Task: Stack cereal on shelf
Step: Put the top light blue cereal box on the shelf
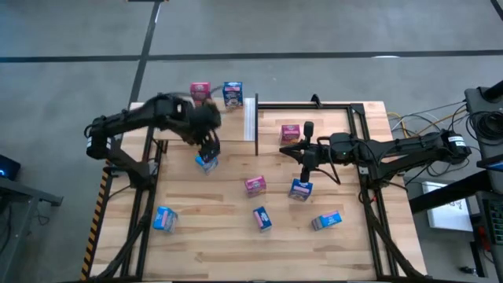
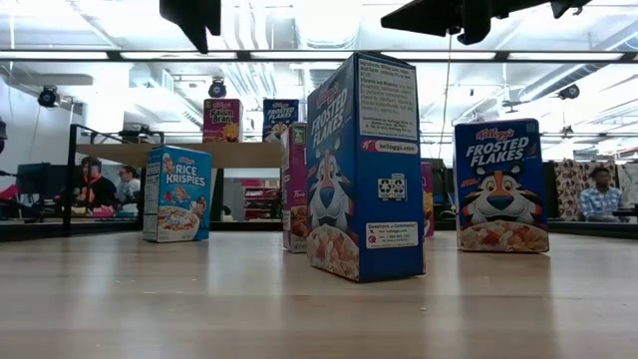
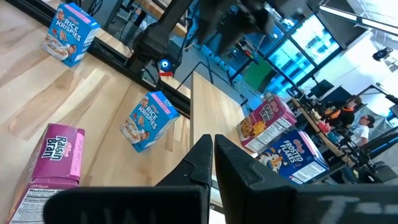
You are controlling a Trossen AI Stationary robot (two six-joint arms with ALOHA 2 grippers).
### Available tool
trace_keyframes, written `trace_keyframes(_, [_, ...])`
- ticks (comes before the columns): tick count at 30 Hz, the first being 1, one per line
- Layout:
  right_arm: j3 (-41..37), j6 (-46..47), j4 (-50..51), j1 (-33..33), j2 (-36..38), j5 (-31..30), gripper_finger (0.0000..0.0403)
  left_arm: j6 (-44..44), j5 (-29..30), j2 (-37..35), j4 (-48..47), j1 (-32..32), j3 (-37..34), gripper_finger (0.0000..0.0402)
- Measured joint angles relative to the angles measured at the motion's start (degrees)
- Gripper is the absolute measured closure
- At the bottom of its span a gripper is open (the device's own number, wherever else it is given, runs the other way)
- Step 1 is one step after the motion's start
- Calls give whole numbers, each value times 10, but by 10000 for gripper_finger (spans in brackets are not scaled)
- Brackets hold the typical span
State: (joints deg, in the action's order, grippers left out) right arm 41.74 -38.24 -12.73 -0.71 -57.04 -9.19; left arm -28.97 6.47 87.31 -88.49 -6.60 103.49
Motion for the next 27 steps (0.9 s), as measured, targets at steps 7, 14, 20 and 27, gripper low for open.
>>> trace_keyframes(7, [0,0,0,0,0,0,394,-164,10,0,16,129,-86,161])
trace_keyframes(14, [0,8,0,0,0,0,394,-230,17,0,88,214,-174,161])
trace_keyframes(20, [0,11,0,0,0,0,394,-222,50,-2,90,212,-213,161])
trace_keyframes(27, [1,11,0,0,0,1,394,-211,88,-18,90,195,-220,161])
